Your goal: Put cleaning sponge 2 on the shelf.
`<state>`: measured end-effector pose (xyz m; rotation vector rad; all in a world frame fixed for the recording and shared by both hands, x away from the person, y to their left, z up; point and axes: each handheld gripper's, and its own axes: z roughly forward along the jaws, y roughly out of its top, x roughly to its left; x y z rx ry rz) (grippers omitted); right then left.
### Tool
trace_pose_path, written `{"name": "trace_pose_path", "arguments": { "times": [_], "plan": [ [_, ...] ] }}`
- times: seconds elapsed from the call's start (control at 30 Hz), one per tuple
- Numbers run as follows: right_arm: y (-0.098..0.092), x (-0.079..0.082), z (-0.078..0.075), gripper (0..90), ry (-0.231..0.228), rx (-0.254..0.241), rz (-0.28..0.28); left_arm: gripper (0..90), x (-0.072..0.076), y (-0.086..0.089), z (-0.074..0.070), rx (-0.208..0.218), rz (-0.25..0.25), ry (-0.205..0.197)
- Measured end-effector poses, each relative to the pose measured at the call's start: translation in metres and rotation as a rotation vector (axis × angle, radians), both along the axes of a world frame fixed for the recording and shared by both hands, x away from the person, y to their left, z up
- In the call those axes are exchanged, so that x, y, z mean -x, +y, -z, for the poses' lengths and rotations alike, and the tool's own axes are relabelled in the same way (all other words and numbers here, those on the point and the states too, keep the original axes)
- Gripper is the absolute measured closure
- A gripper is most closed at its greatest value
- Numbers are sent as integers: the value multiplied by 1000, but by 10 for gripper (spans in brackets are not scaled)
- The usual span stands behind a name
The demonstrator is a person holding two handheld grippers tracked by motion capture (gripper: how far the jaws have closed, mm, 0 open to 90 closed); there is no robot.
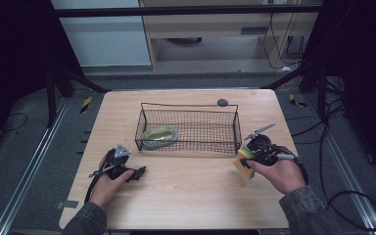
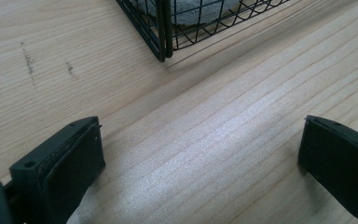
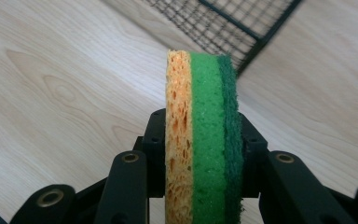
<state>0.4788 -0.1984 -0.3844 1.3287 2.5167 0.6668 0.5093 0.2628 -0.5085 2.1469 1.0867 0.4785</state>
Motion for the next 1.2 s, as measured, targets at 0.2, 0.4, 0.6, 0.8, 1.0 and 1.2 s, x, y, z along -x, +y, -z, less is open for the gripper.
{"name": "trace_pose_path", "arguments": {
  "times": [0.2,0.4,0.6,0.8,1.0,1.2],
  "plan": [
    [-24,-1,-19,645,-74,17,13,0,0,0,0,1,-1,0],
    [-36,-18,-30,645,-118,40,31,0,0,0,0,0,-1,0],
    [-40,-38,-38,647,-155,46,52,0,0,0,0,0,0,0],
    [-37,-55,-50,648,-189,29,57,0,0,0,0,-2,0,-2],
    [-26,-71,-62,649,-205,42,38,0,0,0,0,6,-5,-2],
    [-15,-81,-77,648,-226,87,1,0,0,0,0,3,-3,-3]
  ]
}}
